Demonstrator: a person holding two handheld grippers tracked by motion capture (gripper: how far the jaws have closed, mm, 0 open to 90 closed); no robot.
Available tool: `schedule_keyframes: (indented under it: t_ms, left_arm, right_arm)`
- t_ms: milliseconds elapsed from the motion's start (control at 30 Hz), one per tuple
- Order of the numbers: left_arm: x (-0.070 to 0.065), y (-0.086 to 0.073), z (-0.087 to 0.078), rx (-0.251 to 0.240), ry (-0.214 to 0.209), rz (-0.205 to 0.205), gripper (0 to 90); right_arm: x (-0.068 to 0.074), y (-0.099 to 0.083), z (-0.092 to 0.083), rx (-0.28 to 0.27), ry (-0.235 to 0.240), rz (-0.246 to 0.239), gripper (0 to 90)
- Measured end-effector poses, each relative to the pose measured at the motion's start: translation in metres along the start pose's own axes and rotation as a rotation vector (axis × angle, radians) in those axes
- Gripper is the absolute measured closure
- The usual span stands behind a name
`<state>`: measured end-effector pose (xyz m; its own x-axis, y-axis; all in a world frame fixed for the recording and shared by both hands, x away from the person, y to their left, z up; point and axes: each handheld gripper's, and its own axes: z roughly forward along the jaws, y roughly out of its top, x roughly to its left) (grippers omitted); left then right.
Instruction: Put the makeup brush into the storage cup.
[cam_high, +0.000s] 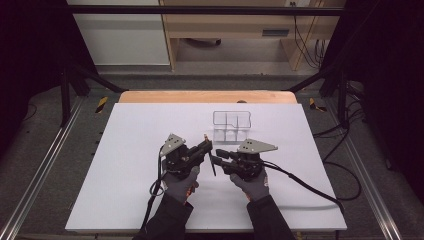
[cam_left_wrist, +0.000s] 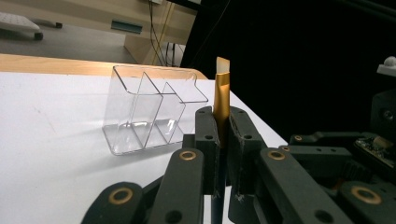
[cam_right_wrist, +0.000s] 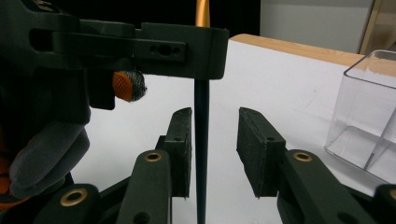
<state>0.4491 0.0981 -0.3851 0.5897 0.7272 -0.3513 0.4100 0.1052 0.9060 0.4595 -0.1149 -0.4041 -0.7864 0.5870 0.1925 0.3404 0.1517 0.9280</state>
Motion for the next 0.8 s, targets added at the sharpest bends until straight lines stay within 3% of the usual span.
schedule_keyframes:
  t_ms: [233,500,733,800]
  left_arm:
    - [-0.009,-0.003,0.005,0.017,-0.005,0.038,82.8]
    - [-0.013,-0.005,0.008,0.028,-0.01,0.051,82.8]
    - [-0.012,-0.003,0.007,0.031,-0.019,0.053,81.9]
    - [-0.011,-0.001,0.006,0.026,-0.033,0.062,77.2]
  right_arm:
    - [-0.001,0.0,0.001,0.018,0.005,0.004,67.9]
    - [-0.001,0.0,0.0,0.027,0.013,0.006,82.2]
    - [-0.001,0.0,0.0,0.022,0.02,0.004,83.6]
    - [-0.001,0.001,0.0,0.019,0.014,0.005,83.6]
